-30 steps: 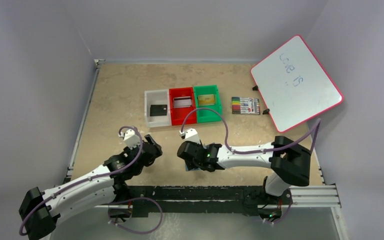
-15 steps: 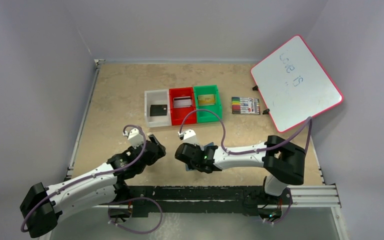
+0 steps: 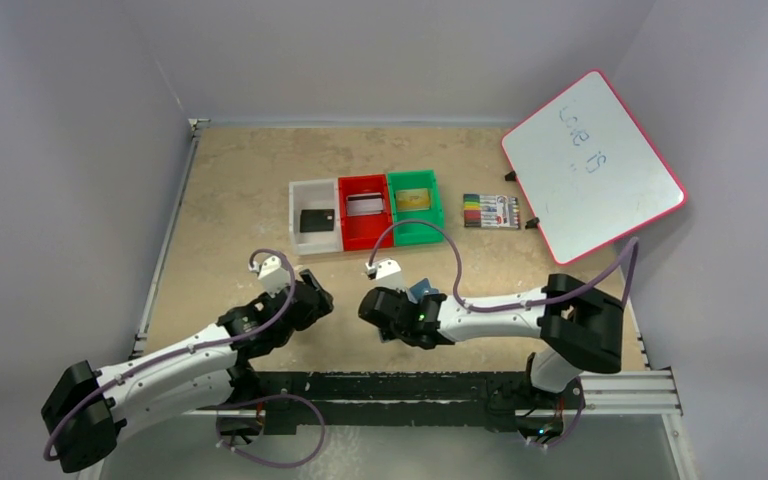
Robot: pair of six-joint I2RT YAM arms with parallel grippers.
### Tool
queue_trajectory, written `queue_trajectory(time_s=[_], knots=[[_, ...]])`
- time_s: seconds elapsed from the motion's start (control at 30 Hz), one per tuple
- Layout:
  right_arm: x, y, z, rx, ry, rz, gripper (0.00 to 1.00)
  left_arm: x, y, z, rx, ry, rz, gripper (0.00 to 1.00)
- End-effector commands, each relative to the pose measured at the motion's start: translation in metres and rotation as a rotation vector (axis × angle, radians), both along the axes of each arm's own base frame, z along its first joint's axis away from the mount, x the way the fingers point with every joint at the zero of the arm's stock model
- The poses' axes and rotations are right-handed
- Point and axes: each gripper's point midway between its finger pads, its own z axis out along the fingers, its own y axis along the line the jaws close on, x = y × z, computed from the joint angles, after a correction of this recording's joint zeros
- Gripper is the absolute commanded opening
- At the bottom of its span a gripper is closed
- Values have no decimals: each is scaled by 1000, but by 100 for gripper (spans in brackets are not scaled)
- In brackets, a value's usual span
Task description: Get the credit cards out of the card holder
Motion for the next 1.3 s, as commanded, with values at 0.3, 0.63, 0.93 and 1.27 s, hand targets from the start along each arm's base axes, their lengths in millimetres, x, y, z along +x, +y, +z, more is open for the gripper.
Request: queue_trajectory(time_s=[0.3,0.63,0.93,1.27], knots=[[10,5,56,253,-68,-68,0,12,-20,18,-34,-37,-43,72],[11,-18,38,157,-54,-76,53,17,-37,20,-45,-31,-93,70],[11,-12,17,50,-32,-16,57,17,-40,17,-47,-22,-103,69],[16,-19,0,-75,-35,-32,54,16,-36,15,-49,-25,-94,69]])
